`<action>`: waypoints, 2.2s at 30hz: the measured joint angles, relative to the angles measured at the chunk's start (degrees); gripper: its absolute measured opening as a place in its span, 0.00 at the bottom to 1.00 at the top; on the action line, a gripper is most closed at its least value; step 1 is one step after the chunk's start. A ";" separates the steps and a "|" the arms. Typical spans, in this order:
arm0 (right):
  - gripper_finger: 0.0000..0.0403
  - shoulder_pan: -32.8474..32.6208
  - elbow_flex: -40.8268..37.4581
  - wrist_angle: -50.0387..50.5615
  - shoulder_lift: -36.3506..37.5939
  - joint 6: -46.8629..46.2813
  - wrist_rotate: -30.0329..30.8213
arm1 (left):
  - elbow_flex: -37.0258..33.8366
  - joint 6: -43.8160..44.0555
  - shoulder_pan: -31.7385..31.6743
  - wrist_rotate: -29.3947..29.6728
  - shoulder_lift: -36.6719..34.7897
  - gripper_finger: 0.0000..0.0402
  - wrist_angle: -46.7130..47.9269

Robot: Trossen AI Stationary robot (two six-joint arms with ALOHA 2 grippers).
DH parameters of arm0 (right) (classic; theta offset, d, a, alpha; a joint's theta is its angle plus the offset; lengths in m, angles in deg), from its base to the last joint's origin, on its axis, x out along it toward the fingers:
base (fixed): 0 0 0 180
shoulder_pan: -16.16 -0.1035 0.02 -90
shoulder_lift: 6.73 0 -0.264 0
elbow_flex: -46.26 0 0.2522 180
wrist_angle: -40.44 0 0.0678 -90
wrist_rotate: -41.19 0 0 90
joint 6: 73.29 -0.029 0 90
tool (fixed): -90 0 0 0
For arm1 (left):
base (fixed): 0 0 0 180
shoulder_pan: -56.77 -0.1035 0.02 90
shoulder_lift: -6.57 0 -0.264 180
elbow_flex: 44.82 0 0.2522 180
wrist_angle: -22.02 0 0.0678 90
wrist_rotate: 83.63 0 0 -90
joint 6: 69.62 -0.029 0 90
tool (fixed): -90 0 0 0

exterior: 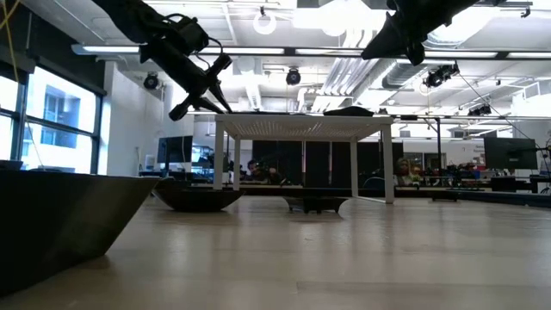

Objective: Pick & Place Mini shaped plates
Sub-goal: Put the black square plate on the shelf, then stack the black distorted square plate on top of the black distorted square plate on the shelf

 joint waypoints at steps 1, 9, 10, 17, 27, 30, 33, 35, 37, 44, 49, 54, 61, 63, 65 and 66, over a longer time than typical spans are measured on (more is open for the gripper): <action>0.01 0.00 0.00 0.00 0.00 0.00 0.00 | -0.01 -0.15 0.00 0.01 0.00 0.13 0.00; 0.01 0.00 0.00 0.00 0.00 0.00 -0.02 | -0.08 -2.66 0.39 -0.99 1.42 0.13 -0.73; 0.00 0.00 0.00 0.00 0.00 0.00 -0.09 | -0.11 -3.52 0.39 -1.15 1.42 0.13 -1.15; 0.02 -0.02 0.00 0.00 0.00 -0.09 -0.42 | 0.46 -8.20 -0.92 -1.31 -1.45 0.13 -4.52; 0.01 -0.02 0.00 0.00 0.00 -1.55 -1.55 | 2.88 -23.04 -4.79 -0.80 -7.27 0.09 12.82; 0.01 -0.02 0.00 -0.01 0.00 -1.54 -1.55 | 2.76 -27.77 -7.65 -0.80 -7.47 0.03 18.86; 0.00 -0.02 0.00 -0.02 0.00 -1.53 -1.55 | 0.88 -30.24 -9.89 -0.81 -7.56 0.01 19.94; 0.01 -0.03 0.00 -0.01 0.00 -1.53 -1.55 | -0.83 -30.45 -11.13 -0.68 -7.50 0.02 19.90; 0.01 -0.02 0.00 0.00 0.00 -1.53 -1.55 | -2.67 -31.30 -12.30 0.06 -7.52 0.02 19.78; 0.00 -0.02 0.00 -0.02 0.00 -1.26 -1.55 | -6.27 -34.03 -13.43 9.27 -4.42 0.04 20.31; 0.01 -0.02 0.00 -0.04 0.00 -0.46 -1.53 | -5.05 -36.09 -13.60 9.34 2.25 0.20 20.28; 0.01 -0.02 0.00 -0.12 0.00 -0.50 -1.68 | -5.05 -38.09 -13.60 14.31 8.61 0.37 20.17; 0.01 -0.02 0.00 -0.20 0.00 -2.30 -1.97 | -5.05 -39.79 -13.60 19.05 10.21 0.41 19.68; 0.01 -0.02 0.00 -0.20 0.00 -2.43 -1.97 | -5.05 -41.15 -13.60 19.06 10.21 0.41 19.69; 0.01 -0.02 0.00 -0.20 0.00 -2.43 -1.97 | -5.05 -42.24 -13.60 19.06 10.21 0.41 19.70; 0.01 -0.02 0.00 -0.20 0.00 -2.43 -1.97 | -5.05 -42.37 -13.60 19.08 10.21 0.41 19.69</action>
